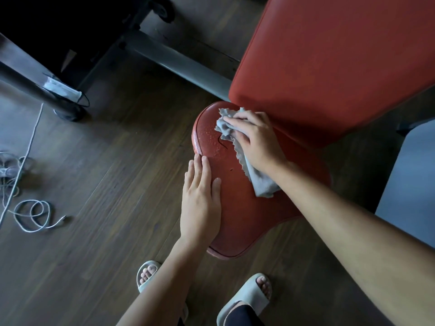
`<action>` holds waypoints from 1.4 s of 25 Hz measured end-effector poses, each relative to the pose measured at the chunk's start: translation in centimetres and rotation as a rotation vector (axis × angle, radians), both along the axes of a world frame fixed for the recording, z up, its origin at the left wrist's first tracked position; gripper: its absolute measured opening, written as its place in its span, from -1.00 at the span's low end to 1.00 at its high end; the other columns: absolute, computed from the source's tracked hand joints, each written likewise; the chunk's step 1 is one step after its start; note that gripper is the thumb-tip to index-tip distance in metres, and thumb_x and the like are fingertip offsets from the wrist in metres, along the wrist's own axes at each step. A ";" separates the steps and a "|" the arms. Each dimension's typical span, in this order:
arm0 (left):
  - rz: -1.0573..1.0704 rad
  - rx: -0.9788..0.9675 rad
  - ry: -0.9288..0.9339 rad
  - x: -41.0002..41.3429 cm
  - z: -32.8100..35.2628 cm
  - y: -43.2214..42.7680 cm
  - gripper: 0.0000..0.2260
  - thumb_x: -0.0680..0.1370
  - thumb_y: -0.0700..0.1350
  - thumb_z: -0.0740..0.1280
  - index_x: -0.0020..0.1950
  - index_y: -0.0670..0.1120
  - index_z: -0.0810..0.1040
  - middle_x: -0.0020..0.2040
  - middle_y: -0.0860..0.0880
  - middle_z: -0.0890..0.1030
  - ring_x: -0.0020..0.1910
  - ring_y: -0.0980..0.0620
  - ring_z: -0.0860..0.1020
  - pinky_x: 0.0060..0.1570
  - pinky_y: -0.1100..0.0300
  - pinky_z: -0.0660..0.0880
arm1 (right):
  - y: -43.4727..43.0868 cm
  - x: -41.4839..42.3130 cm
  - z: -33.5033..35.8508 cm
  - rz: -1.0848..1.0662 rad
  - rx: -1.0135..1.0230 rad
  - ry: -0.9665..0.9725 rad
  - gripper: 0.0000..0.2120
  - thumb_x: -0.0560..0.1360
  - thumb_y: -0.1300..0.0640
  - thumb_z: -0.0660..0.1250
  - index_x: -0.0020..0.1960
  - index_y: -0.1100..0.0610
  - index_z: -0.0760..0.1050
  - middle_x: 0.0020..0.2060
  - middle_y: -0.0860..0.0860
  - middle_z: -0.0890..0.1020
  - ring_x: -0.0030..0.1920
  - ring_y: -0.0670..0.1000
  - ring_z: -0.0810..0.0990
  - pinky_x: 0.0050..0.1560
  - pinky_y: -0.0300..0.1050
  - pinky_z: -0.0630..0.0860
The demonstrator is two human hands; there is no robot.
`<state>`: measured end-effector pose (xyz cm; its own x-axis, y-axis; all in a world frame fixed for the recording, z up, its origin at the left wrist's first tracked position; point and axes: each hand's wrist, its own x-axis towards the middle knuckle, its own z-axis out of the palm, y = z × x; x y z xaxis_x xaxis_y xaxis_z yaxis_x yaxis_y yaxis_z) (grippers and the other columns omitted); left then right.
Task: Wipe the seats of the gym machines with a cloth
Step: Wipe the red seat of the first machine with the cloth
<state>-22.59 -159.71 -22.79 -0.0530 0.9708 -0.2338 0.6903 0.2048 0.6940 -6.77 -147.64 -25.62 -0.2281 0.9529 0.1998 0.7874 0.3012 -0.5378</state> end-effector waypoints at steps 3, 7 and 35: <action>0.017 -0.028 0.018 -0.5 -0.3 0.5 -0.52 0.72 -0.06 0.06 0.64 -0.05 0.06 0.64 0.01 0.03 0.62 -0.02 -0.12 0.53 0.20 -0.22 | 1.4 -1.9 -0.3 -0.053 -0.006 -0.001 -0.69 0.54 0.23 0.33 0.24 0.04 0.66 0.08 -0.05 0.64 0.03 0.15 0.51 0.13 -0.04 0.46; 0.038 -0.054 0.039 -0.3 -0.3 0.9 -0.51 0.72 -0.09 0.03 0.65 0.00 0.00 0.64 0.08 0.00 0.62 -0.04 -0.18 0.56 0.10 -0.24 | -3.4 -1.5 0.5 0.108 0.058 -0.028 -0.74 0.55 0.19 0.35 0.18 0.03 0.68 0.06 -0.04 0.64 -0.02 0.10 0.49 0.06 0.01 0.48; 0.211 -0.057 -0.174 -0.7 -1.6 1.2 -0.54 0.70 -0.15 0.10 0.60 0.09 0.20 0.59 0.15 0.21 0.62 0.04 -0.07 0.59 0.10 -0.11 | 4.9 -5.1 0.6 0.171 -0.008 -0.094 -0.71 0.54 0.18 0.27 0.15 0.04 0.70 -0.04 0.03 0.63 -0.07 0.16 0.49 -0.01 0.02 0.50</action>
<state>-23.26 -158.51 -24.34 -0.2064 0.9277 -0.3111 0.4996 0.3733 0.7817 -11.91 -142.73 -25.02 -0.4038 0.9002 0.1631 0.7719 0.4309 -0.4674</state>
